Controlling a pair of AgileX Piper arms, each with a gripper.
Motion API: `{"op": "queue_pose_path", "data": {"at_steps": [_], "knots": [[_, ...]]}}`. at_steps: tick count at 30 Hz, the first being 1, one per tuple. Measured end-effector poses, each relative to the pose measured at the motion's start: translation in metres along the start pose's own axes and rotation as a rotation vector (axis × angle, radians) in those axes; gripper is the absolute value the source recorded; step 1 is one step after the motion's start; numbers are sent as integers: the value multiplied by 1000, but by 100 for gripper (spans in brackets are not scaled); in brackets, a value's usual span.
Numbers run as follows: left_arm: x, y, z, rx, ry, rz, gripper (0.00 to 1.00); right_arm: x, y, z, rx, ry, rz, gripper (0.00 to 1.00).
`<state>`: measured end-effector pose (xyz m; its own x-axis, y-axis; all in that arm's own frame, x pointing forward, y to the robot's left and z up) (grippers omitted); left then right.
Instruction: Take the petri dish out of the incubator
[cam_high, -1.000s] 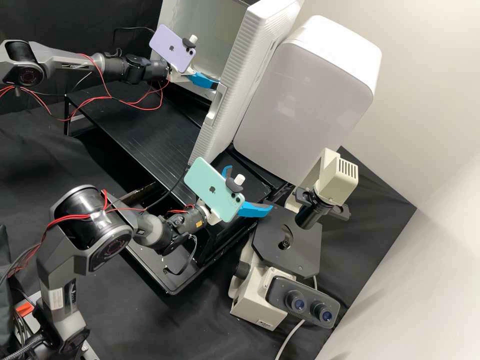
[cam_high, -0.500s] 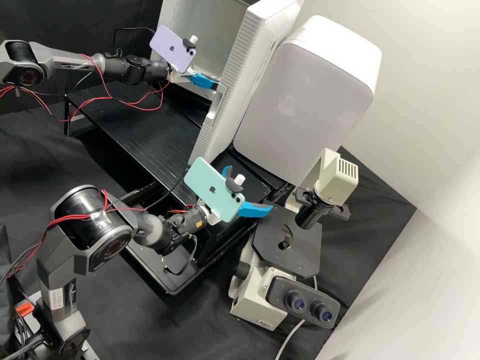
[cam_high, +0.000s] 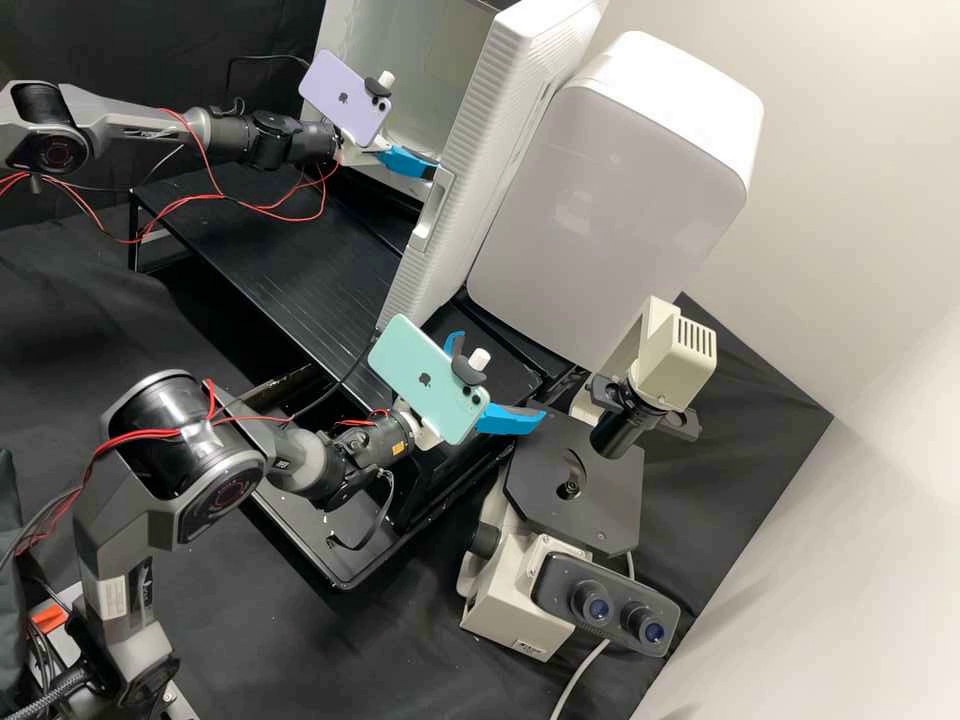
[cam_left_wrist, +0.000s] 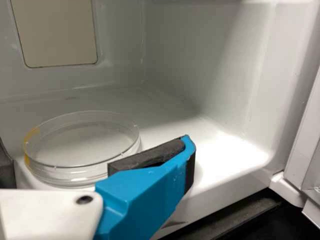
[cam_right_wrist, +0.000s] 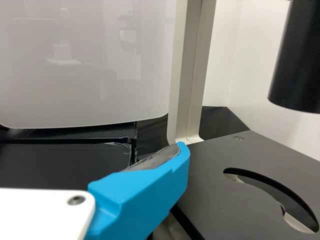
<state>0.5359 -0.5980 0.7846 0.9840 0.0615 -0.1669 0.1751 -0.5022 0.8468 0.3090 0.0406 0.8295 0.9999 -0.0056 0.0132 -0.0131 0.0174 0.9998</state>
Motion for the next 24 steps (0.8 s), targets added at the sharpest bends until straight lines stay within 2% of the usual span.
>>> {"op": "queue_pose_path", "data": {"at_steps": [6, 24], "knots": [[0, 0, 0, 14, 1, 3, 0, 0, 0, 0, 0, 0, 0, 100], [0, 0, 0, 14, 1, 3, 0, 0, 0, 0, 0, 0, 0, 100]]}}
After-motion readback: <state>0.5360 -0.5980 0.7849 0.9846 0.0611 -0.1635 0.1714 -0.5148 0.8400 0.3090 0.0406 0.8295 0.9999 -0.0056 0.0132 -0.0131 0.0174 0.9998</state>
